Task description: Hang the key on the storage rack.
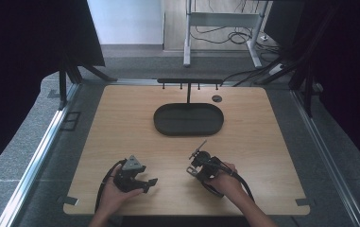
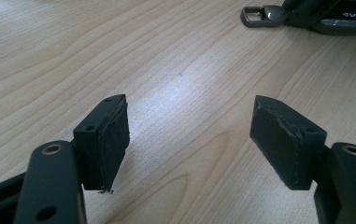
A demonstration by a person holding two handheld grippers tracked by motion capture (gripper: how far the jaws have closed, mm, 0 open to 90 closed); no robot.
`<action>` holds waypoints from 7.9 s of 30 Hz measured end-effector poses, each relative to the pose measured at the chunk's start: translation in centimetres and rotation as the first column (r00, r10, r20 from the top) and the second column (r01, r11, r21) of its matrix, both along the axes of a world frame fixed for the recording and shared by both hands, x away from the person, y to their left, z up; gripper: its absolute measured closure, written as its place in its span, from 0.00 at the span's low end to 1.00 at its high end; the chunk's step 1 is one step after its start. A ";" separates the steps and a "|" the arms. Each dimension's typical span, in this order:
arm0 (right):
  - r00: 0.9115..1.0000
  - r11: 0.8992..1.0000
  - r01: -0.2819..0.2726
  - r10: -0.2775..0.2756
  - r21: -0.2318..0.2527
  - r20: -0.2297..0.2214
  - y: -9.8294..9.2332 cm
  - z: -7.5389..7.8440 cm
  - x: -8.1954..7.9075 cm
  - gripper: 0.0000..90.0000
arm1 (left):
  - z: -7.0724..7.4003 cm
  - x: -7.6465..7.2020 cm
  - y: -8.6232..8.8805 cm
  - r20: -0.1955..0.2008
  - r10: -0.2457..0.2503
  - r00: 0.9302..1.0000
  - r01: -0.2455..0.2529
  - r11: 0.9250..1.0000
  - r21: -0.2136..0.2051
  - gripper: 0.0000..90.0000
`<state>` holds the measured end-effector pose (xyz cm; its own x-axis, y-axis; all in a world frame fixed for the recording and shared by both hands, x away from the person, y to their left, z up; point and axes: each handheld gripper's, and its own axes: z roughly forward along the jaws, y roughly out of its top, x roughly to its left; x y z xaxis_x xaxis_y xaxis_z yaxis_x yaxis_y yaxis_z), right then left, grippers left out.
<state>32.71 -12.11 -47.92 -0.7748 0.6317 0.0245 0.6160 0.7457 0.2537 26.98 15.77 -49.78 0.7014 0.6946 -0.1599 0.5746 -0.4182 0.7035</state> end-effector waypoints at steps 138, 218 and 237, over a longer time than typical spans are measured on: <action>0.891 0.895 0.131 -0.295 0.427 0.345 -7.9 9.0 2.2 0.90 | -0.4 0.1 -0.4 -0.016 -0.017 1.000 0.017 1.000 0.026 0.32; 0.800 0.823 0.251 -0.473 0.509 0.370 -8.5 10.9 10.8 0.90 | -0.7 0.3 -0.1 -0.032 -0.009 0.999 0.009 1.000 0.000 0.32; 0.747 0.803 0.278 -0.526 0.528 0.407 -8.3 11.2 13.5 0.90 | -0.9 0.4 0.0 -0.042 -0.004 0.999 0.004 1.000 -0.001 0.32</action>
<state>46.21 -20.36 -36.74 -0.4176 0.9079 0.0365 0.5141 0.2030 0.8333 27.42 15.80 -50.71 0.6970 0.6915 -0.1899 0.6017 -0.4198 0.6795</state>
